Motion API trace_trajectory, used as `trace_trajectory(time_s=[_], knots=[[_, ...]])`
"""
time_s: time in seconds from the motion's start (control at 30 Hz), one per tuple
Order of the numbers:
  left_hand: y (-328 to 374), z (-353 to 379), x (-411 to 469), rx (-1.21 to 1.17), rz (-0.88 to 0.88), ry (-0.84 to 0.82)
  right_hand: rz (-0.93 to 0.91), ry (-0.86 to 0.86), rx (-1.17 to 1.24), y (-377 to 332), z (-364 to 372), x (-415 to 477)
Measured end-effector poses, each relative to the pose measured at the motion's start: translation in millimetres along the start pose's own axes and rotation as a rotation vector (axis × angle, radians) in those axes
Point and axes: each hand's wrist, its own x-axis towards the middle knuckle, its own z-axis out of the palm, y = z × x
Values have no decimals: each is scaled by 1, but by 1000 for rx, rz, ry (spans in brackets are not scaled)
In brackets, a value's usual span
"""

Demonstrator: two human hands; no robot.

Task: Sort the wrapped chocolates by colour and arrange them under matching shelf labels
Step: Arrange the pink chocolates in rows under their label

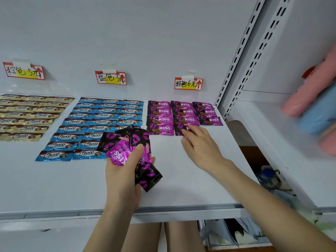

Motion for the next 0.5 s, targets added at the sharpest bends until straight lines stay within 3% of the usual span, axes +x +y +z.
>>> trace_trajectory(time_s=[0.17, 0.27, 0.37, 0.5], knots=[[1, -1, -3, 0, -41, -18, 3, 33, 115, -5, -9, -2], [1, -1, -6, -11, -76, -46, 36, 127, 411, -19, -25, -8], [0, 3, -11, -36, -95, -101, 40, 66, 718, -44, -45, -19], [-2, 10, -21, -11, -93, -217, -27, -44, 836, -68, -58, -31]])
